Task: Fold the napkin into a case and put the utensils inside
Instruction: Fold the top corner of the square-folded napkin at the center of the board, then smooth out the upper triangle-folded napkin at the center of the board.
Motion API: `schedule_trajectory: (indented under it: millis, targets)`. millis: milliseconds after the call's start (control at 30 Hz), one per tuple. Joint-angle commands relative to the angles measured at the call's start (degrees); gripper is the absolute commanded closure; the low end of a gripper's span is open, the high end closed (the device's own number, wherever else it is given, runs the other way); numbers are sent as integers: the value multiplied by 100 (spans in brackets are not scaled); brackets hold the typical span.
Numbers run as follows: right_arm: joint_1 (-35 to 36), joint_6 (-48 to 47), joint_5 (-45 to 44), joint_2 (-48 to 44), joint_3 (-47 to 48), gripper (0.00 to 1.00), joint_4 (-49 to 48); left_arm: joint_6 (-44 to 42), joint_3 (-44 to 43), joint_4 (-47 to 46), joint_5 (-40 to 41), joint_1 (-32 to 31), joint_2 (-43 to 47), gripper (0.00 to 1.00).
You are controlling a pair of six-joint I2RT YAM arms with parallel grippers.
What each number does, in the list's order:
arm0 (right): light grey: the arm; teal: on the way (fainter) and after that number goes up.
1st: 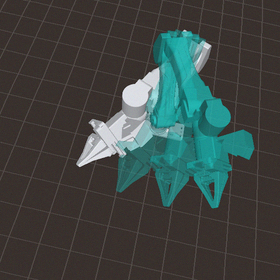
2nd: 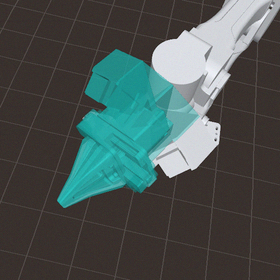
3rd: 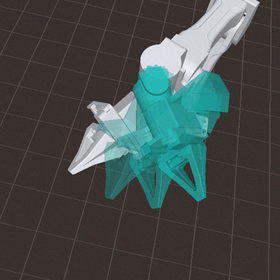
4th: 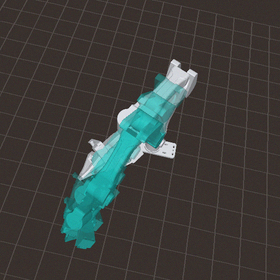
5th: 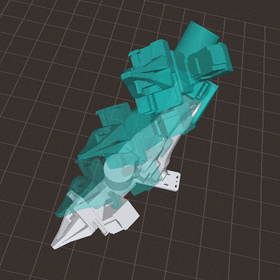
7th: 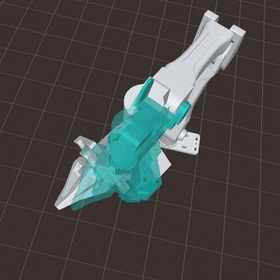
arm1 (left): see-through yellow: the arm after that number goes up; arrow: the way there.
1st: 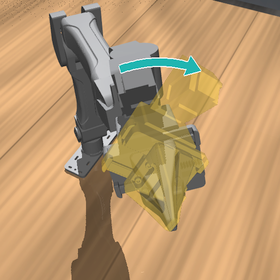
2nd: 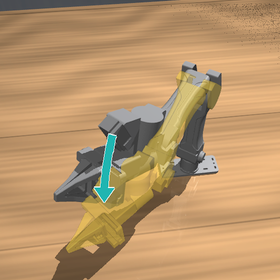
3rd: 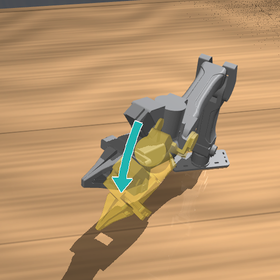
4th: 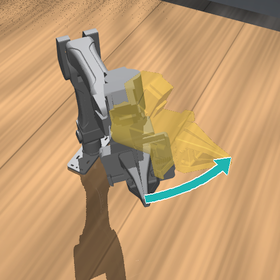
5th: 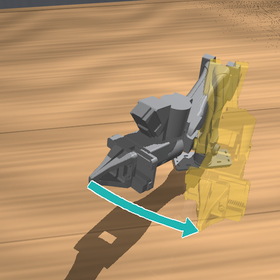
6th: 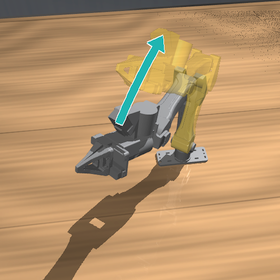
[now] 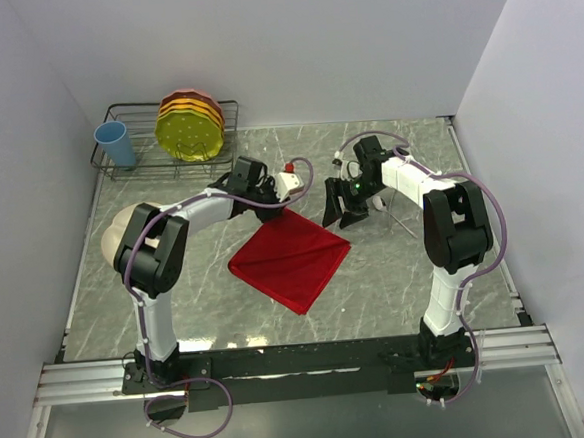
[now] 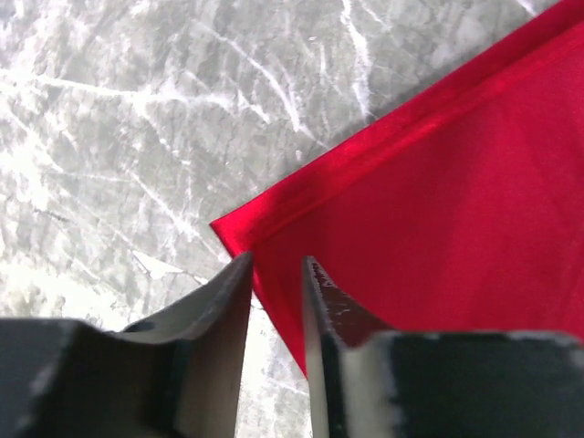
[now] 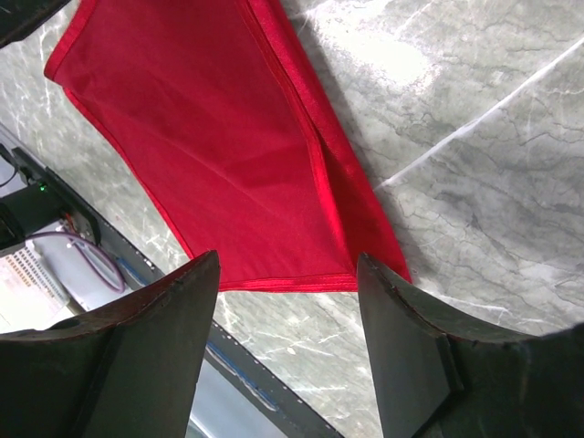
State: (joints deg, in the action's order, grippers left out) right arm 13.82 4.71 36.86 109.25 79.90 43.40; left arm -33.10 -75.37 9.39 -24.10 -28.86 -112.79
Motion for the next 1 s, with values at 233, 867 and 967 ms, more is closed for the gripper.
schedule_trajectory:
  millis: [233, 867, 967]
  targets:
    - [-20, -304, 725, -737, 220, 31, -191, 2198, 47, -341, -557, 1127, 1311, 48]
    - [1298, 1427, 1762, -493, -1354, 69, -2783, 7564, 3688, -3416, -2784, 557, 2422, 68]
    - [1342, 1664, 1807, -230, -1275, 69, -3091, 7503, 3539, -3399, -2951, 566, 1982, 68]
